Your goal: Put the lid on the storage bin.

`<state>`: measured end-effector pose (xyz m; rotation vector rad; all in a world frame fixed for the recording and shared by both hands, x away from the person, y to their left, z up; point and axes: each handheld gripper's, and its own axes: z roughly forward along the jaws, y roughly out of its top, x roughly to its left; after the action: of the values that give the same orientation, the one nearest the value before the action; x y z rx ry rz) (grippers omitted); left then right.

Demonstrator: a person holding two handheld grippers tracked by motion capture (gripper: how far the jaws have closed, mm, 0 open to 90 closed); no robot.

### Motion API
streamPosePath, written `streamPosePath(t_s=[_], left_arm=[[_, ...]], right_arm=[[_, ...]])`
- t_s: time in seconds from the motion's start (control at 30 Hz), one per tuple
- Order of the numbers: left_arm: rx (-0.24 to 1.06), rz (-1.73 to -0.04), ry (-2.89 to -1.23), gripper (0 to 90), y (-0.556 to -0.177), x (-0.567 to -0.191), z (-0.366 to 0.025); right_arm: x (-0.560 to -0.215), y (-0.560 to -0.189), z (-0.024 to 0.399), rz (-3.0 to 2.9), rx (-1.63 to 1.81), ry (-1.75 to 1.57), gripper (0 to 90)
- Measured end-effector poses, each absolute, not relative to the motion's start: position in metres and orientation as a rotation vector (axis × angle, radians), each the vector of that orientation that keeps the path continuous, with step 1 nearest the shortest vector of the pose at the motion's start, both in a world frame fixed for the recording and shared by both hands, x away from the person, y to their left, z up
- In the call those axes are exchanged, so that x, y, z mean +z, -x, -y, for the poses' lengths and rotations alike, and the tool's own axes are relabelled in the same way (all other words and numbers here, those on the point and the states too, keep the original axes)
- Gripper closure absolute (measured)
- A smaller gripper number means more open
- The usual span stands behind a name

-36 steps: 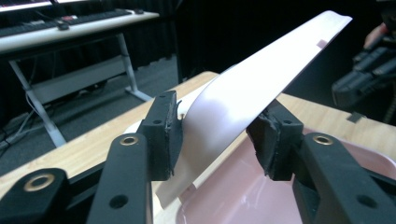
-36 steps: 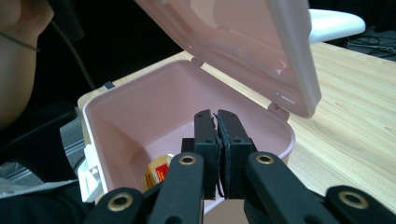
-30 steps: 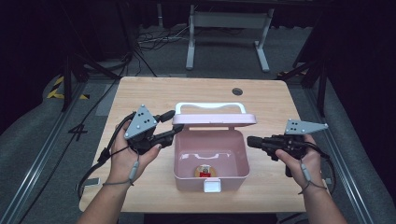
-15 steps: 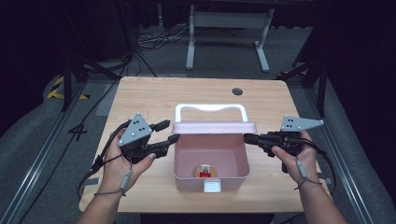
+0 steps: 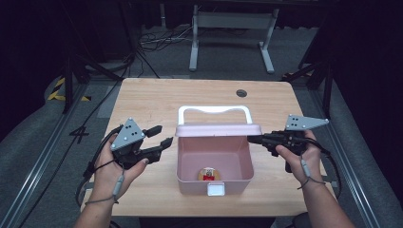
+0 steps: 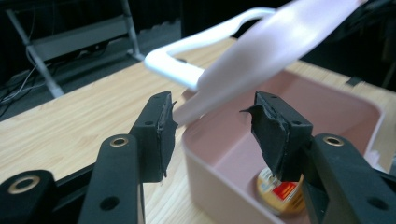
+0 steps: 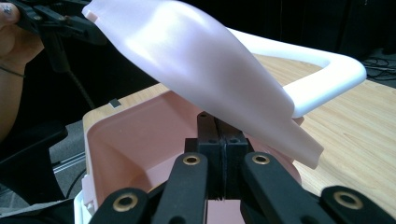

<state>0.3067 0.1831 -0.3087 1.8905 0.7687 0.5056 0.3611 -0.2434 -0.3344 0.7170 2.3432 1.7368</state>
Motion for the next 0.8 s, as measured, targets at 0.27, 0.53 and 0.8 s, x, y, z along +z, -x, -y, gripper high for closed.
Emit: streamPosePath(t_s=[0.27,0.53,0.8], left_arm=[[0.498,-0.835,-1.883,47.4,-0.318,-0.314,-0.196],[0.554,-0.913,-1.836,45.6,-0.339,-0.322,-0.213],[0.597,-0.956,-1.811,45.0,-0.364,-0.335,-0.225]], right_arm=[[-0.332,-0.358,0.243,-2.343,1.735,-0.709,88.8],[-0.332,-0.353,0.242,-2.363,1.724,-0.705,88.0],[-0.331,-0.344,0.242,-2.382,1.708,-0.703,87.2]])
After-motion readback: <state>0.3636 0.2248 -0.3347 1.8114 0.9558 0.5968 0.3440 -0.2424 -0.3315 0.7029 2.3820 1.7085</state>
